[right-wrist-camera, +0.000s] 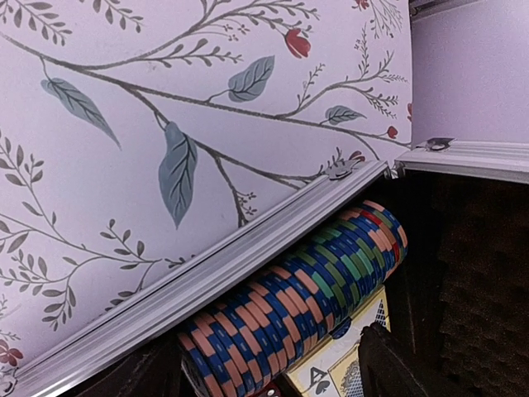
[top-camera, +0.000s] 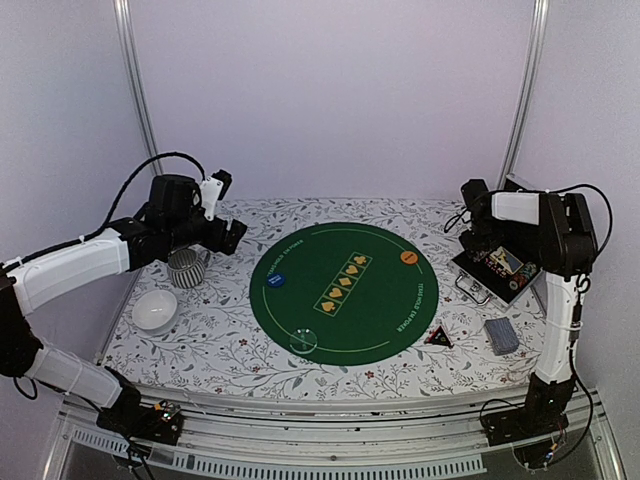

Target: Distribute texas hold em gaming equipment

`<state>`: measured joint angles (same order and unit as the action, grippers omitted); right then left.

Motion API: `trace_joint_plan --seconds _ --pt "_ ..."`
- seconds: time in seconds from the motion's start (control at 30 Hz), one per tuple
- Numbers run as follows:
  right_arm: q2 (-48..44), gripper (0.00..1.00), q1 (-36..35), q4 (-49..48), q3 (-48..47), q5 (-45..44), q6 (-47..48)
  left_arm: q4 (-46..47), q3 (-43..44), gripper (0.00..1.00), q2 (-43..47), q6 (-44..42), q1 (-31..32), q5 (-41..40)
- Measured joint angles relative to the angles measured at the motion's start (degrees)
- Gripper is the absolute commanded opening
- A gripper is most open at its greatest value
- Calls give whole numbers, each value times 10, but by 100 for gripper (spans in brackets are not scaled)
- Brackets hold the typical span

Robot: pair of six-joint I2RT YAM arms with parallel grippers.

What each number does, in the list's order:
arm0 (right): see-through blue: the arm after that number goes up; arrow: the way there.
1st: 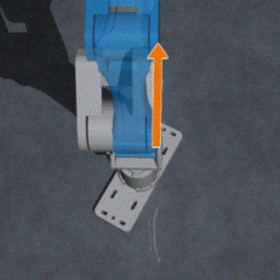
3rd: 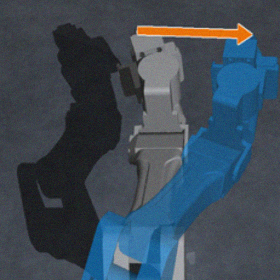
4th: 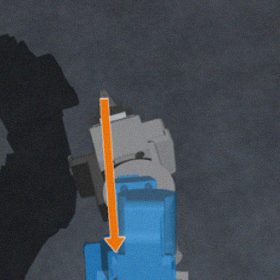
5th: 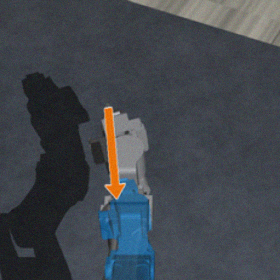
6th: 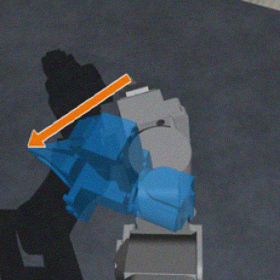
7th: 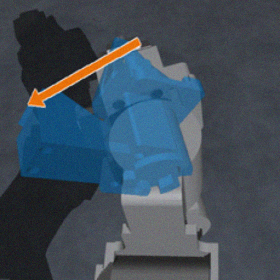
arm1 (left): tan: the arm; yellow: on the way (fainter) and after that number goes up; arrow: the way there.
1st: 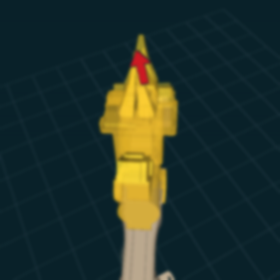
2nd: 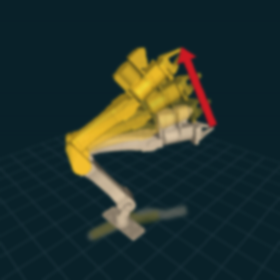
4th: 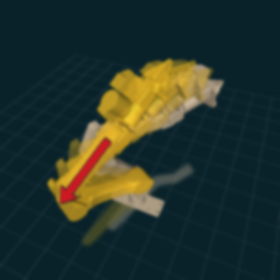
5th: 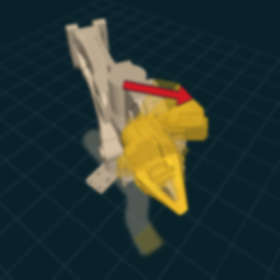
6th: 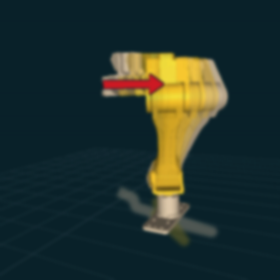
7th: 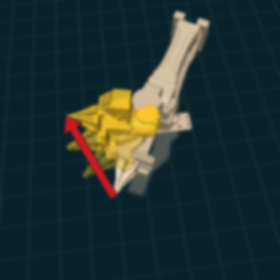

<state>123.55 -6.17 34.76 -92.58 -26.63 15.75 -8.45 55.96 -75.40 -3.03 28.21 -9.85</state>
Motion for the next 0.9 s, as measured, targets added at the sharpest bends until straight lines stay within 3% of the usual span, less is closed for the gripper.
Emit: trace_joint_plan --seconds 0.13,0.23,0.7,0.9 --pt "5 77 -2 -1 0 -15 6 0 -1 98 0 -1 0 3" --pt "9 65 -3 -1 0 -19 10 0 -2 98 0 -2 0 5" --pt "11 39 -23 -2 5 -45 -7 0 -2 98 0 -2 -1 15" --pt "9 43 -25 -1 8 -41 -23 0 -2 98 0 -3 -1 17"
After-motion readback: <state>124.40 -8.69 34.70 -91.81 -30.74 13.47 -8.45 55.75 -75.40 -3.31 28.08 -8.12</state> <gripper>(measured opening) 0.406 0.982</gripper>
